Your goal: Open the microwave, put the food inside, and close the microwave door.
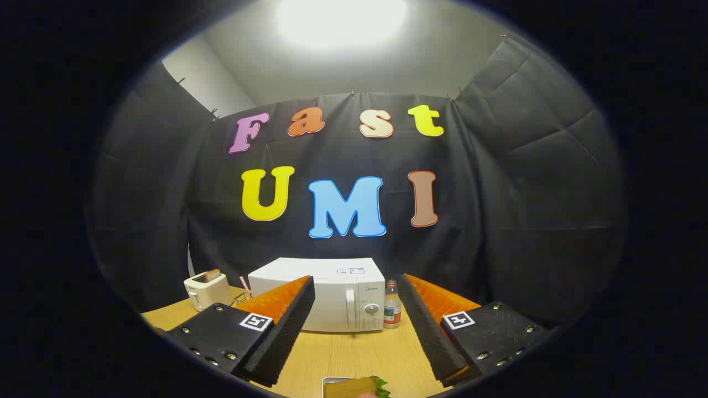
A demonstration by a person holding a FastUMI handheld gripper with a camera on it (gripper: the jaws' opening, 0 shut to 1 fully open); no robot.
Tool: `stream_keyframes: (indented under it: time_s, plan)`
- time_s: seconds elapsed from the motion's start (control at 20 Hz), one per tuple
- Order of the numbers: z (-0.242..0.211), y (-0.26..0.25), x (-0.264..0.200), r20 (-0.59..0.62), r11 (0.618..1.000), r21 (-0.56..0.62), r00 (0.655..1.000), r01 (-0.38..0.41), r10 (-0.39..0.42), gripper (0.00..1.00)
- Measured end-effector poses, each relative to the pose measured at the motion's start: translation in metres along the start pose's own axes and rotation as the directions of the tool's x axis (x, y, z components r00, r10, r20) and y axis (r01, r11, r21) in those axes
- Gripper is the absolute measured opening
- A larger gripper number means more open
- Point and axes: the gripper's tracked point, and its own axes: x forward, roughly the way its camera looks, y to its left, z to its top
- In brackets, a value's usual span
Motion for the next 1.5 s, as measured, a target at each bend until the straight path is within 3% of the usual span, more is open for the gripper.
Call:
stream_keyframes:
  time_s: [0.85, 1.5]
  plan:
    - [-0.014, 0.005, 0.012, -0.004, 0.999, -0.035, 1.0, -0.029, 0.029, 0.96]
    - [-0.06, 0.011, 0.123, -0.094, 0.997, -0.015, 0.993, -0.079, 0.077, 0.97]
